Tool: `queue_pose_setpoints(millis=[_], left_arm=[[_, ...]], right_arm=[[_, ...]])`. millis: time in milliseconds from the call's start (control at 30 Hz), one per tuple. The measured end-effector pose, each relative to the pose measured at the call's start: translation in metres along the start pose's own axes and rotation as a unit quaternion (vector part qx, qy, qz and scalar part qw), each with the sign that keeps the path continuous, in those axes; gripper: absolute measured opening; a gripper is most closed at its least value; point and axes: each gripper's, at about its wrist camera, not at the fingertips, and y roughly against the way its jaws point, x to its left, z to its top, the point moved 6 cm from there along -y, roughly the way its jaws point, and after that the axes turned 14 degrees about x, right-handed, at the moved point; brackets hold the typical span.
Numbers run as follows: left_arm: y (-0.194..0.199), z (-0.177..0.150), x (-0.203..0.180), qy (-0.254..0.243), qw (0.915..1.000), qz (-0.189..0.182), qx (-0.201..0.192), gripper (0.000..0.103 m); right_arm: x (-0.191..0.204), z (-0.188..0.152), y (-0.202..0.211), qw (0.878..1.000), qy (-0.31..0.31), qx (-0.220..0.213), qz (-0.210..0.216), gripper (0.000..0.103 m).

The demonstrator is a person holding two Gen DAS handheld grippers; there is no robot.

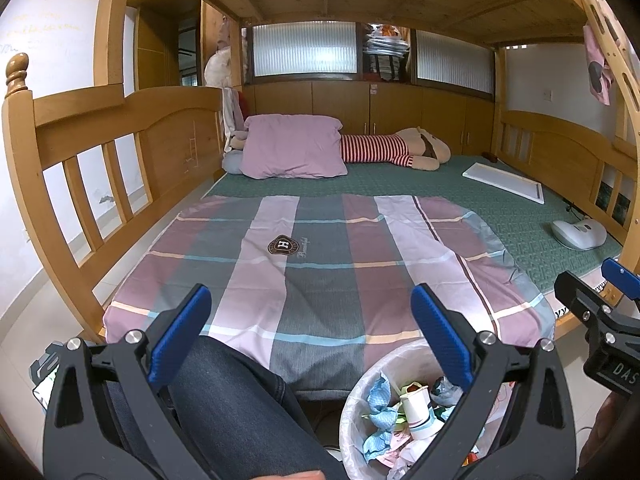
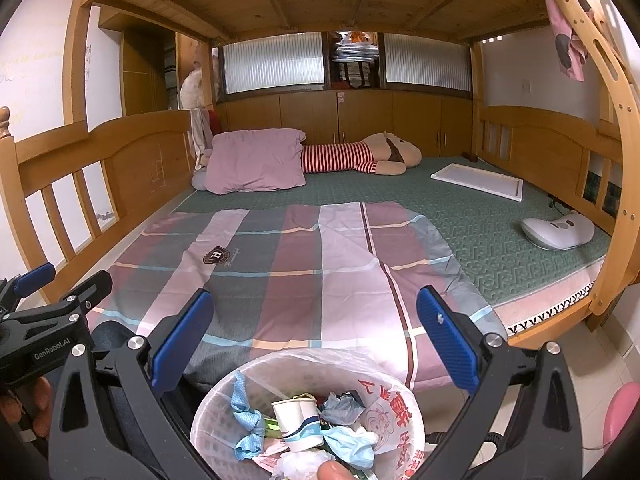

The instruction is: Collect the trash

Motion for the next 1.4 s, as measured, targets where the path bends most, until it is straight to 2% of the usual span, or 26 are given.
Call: queue_pose_setpoints(millis=[1133,1400], left_arm=[[-0.008,-0.006,-0.003,-0.011,0.9997,-0.017,0.012,0.099],[-0.02,-0.009,-0.002,-0.013,0.9991,-0.027,0.031,0.099]], right_arm=[[0.008,-0.01,-0.007,1.0,-0.006,0.008,0.002,0.099],[0.005,-0.013,-0.014,1.0,-0.018,0.02,0.005,0.099]])
